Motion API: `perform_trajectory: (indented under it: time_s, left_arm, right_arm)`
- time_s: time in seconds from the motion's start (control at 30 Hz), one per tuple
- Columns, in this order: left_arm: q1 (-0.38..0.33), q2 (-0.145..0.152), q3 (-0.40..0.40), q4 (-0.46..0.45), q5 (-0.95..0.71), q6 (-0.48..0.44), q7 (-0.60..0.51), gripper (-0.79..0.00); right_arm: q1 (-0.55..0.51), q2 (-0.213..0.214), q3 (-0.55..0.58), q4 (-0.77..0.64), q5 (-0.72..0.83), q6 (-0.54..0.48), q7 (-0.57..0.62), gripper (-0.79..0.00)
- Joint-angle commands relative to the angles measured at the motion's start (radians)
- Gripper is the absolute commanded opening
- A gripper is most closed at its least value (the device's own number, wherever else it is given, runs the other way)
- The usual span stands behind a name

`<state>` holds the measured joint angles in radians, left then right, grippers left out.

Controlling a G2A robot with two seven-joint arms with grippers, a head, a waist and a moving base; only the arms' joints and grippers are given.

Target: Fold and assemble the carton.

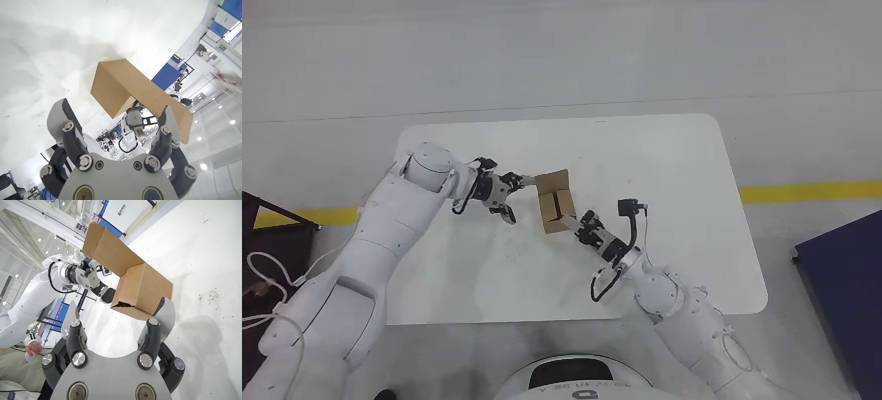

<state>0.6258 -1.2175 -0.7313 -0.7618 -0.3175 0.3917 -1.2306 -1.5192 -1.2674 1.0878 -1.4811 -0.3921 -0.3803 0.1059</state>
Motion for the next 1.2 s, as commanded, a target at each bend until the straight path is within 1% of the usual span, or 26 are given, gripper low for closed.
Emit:
perform_trajectory:
  time_s: [0.0,0.2,0.27,0.4,0.53,0.63,0.83,1.0,1.17]
  left_arm:
    - [0.006,0.005,0.004,-0.007,0.019,-0.003,-0.031,0.000]
    - [0.028,0.023,0.007,-0.055,0.064,-0.009,-0.098,0.000]
    - [0.037,0.029,0.009,-0.079,0.082,-0.010,-0.116,0.000]
    - [0.061,0.042,0.005,-0.144,0.098,0.010,-0.155,0.000]
    - [0.081,0.059,-0.006,-0.213,0.132,0.035,-0.152,0.000]
    - [0.093,0.073,-0.023,-0.250,0.157,0.044,-0.134,0.000]
    - [0.108,0.097,-0.069,-0.273,0.177,0.048,-0.107,0.000]
    - [0.128,0.114,-0.095,-0.303,0.172,0.033,-0.142,0.000]
    - [0.144,0.125,-0.093,-0.344,0.209,0.036,-0.148,0.000]
  right_arm:
    - [0.006,-0.001,-0.003,0.004,0.016,-0.002,0.011,-0.086]
    - [0.026,-0.006,-0.012,0.023,0.053,0.002,0.024,-0.071]
    - [0.034,-0.009,-0.014,0.032,0.074,0.000,0.027,-0.062]
    - [0.051,-0.013,-0.023,0.049,0.106,-0.014,0.042,-0.071]
    - [0.060,-0.017,-0.031,0.056,0.130,-0.025,0.049,-0.071]
    - [0.062,-0.017,-0.022,0.059,0.149,-0.027,0.040,-0.049]
    - [0.030,-0.006,0.044,0.030,0.199,-0.049,0.040,-0.034]
    - [0.000,0.002,0.074,0.005,0.277,-0.057,0.109,-0.034]
    - [-0.010,0.004,0.063,0.012,0.405,-0.080,0.237,-0.052]
